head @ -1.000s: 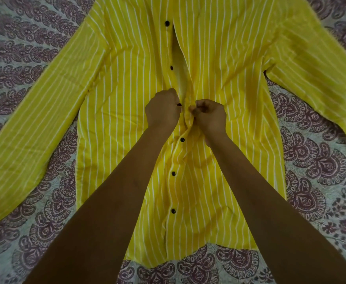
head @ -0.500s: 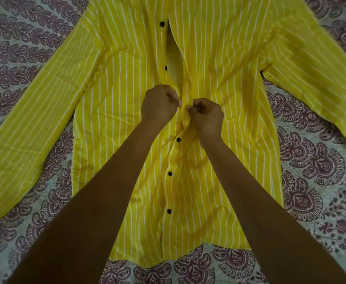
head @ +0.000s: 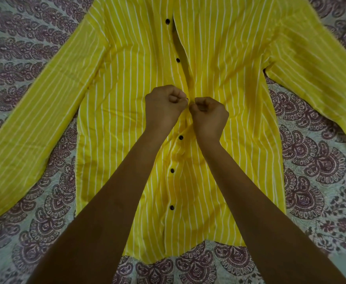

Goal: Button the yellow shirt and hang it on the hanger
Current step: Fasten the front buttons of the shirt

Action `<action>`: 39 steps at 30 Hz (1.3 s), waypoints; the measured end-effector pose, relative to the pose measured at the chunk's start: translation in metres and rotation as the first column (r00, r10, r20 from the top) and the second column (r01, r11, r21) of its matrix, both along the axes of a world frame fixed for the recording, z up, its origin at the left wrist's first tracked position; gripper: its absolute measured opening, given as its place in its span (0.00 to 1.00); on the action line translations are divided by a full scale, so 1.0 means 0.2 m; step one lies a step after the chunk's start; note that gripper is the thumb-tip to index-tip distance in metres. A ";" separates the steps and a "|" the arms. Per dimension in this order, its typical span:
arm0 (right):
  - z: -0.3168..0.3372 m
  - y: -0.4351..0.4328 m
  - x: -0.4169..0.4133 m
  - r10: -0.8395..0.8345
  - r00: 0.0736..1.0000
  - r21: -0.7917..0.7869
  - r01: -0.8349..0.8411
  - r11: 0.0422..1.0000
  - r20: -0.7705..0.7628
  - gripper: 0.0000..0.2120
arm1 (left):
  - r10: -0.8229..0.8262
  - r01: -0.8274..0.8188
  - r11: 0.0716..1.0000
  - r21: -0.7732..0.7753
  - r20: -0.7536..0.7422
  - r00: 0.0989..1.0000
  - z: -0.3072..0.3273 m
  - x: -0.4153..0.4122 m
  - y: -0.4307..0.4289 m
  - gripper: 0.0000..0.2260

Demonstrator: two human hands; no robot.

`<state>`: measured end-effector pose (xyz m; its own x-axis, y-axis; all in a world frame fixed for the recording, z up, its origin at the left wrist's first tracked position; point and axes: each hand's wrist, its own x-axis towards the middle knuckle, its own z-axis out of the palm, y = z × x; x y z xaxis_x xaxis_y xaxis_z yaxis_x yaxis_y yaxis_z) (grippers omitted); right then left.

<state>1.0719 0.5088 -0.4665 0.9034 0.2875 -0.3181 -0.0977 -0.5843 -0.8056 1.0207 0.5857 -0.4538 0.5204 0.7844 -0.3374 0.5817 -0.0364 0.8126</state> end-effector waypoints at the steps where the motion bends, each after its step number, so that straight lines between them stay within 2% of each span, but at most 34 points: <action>1: 0.00 0.00 0.00 0.007 0.999 0.023 -0.006 1.000 -0.036 0.08 | -0.012 0.012 1.000 0.012 -0.007 1.000 0.00 0.00 0.00 0.01; 7: -0.02 -0.01 0.00 -0.021 0.959 0.169 0.071 0.983 -0.282 0.08 | -0.009 0.013 0.998 0.061 -0.057 0.998 -0.02 -0.01 0.01 0.02; 9: -0.03 -0.02 0.00 -0.050 0.957 0.162 0.099 0.982 -0.286 0.08 | -0.023 0.031 0.995 0.091 -0.084 0.996 -0.02 -0.01 0.00 0.02; 12: -0.03 0.00 -0.01 -0.117 0.967 0.141 0.152 0.978 -0.227 0.07 | -0.024 0.068 0.970 0.232 -0.186 0.982 -0.02 -0.01 -0.04 0.03; 14: -0.03 0.00 -0.01 -0.103 0.975 0.150 0.134 0.980 -0.198 0.07 | -0.007 0.065 0.961 0.270 -0.210 0.978 -0.02 0.00 -0.06 0.03; 17: -0.03 0.00 -0.02 -0.056 0.984 0.138 0.080 0.987 -0.169 0.08 | -0.013 0.038 0.976 0.212 -0.120 0.993 -0.02 0.01 -0.05 0.02; 20: -0.04 -0.01 -0.02 -0.079 0.975 0.170 0.115 0.979 -0.209 0.07 | -0.008 0.018 0.988 0.153 -0.064 0.998 -0.01 0.02 -0.04 0.03; 24: -0.08 -0.02 -0.02 -0.105 0.930 0.274 0.211 0.938 -0.353 0.06 | 0.016 -0.006 0.992 0.122 -0.076 0.997 -0.02 0.02 -0.02 0.03; 31: -0.08 -0.03 -0.01 -0.062 0.927 0.309 0.186 0.933 -0.370 0.07 | 0.058 -0.058 0.998 0.005 -0.009 0.998 -0.03 0.01 -0.03 0.02; 36: -0.05 -0.05 0.02 -0.029 0.853 0.367 0.255 0.895 -0.522 0.09 | 0.024 -0.024 0.995 -0.098 -0.001 1.000 -0.03 0.00 -0.01 0.03; 39: -0.05 -0.06 0.03 0.006 0.867 0.387 0.216 0.896 -0.498 0.06 | 0.013 -0.013 0.988 -0.155 0.003 1.000 -0.03 0.00 0.00 0.06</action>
